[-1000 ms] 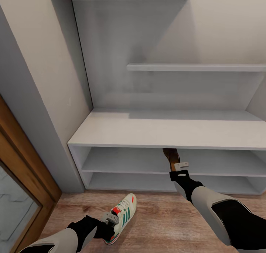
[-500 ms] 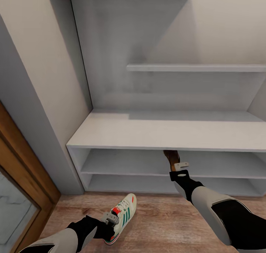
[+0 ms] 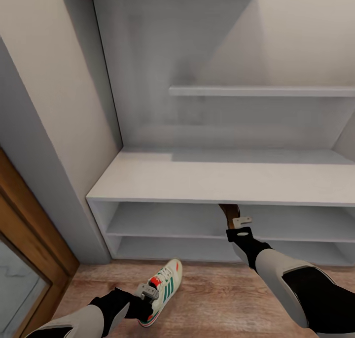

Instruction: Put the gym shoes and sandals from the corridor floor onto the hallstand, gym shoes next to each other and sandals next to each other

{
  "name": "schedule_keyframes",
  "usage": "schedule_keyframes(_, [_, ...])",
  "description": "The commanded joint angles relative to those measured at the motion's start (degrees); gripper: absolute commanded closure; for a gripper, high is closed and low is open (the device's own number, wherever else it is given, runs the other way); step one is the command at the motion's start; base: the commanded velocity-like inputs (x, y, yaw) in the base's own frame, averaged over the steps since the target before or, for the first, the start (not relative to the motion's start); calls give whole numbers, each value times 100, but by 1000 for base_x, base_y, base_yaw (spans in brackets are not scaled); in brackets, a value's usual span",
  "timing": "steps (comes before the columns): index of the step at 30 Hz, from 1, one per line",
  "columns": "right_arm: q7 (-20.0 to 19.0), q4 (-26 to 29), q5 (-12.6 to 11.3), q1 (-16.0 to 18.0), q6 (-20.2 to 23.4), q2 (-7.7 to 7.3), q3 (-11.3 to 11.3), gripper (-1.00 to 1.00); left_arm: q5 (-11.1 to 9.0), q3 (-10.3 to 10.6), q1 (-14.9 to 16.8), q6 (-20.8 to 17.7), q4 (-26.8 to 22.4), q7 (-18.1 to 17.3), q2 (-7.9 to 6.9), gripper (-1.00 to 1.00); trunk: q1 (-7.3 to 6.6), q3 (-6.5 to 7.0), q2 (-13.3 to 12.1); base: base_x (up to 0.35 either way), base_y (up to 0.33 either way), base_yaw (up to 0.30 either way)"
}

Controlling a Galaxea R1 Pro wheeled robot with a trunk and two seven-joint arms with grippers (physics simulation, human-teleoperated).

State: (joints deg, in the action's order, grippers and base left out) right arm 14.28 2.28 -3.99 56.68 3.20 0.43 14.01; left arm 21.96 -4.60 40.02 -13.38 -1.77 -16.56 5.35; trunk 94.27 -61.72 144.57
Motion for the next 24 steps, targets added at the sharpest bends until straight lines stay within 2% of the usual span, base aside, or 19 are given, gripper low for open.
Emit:
schedule_keyframes(1, [23, 10, -40, 1, 33, 1, 49, 100, 45, -49, -1, -42, -16, -23, 1, 100, 0, -5, 2, 135, 0, 0])
schedule_keyframes(14, [23, 10, -41, 1, 32, 1, 49, 100, 45, -49, -1, -42, -16, -28, 1, 100, 0, -5, 2, 107, 0, 0])
schedule_keyframes(24, [23, 10, -41, 1, 32, 1, 49, 100, 45, -49, -3, -42, -16, -31, 1, 100, 0, -5, 2, 24, 0, 0])
